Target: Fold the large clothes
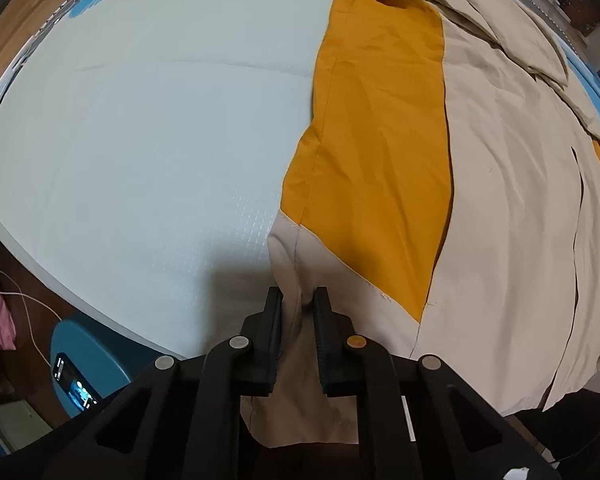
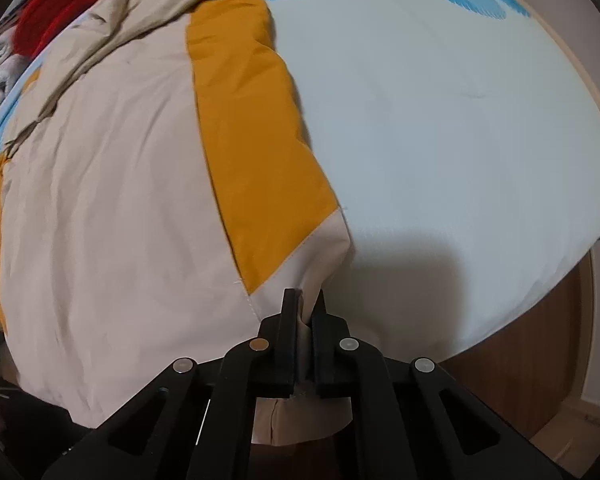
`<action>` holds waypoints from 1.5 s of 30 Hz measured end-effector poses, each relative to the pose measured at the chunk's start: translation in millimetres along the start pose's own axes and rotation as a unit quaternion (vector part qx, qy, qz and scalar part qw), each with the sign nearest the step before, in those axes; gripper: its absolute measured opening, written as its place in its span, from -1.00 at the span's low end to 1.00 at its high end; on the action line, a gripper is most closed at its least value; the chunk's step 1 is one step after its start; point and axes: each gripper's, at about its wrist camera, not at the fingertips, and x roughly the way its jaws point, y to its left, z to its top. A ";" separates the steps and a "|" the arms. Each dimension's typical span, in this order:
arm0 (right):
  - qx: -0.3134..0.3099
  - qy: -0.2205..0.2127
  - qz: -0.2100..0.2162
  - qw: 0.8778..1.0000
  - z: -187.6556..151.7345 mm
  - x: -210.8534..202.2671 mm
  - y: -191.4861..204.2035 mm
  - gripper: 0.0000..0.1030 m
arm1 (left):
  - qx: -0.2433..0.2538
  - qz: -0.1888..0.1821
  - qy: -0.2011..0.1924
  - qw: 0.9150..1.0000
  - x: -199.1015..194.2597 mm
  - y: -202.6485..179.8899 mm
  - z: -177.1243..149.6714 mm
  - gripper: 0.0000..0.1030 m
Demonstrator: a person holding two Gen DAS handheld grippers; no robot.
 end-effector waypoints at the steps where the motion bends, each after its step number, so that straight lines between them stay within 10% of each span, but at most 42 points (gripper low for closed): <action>1: 0.001 0.001 -0.001 1.000 1.6 0.5 0.9 -0.88 | -0.003 0.000 0.001 1.000 -0.5 -5.1 -1.5 -0.71; 12: -0.026 0.018 -0.031 0.999 -4.1 6.6 1.8 -0.40 | 0.012 0.015 -0.001 1.000 -3.7 0.7 6.8 -0.71; 17: -0.045 0.003 -0.020 0.999 6.6 3.8 22.8 -0.87 | 0.017 0.007 -0.009 1.000 -9.3 -1.3 3.6 -0.88; 45: -0.013 -0.176 0.169 0.970 -6.8 -146.9 8.6 -0.94 | 0.078 -0.114 -0.170 0.976 -161.3 5.8 -21.7 -0.98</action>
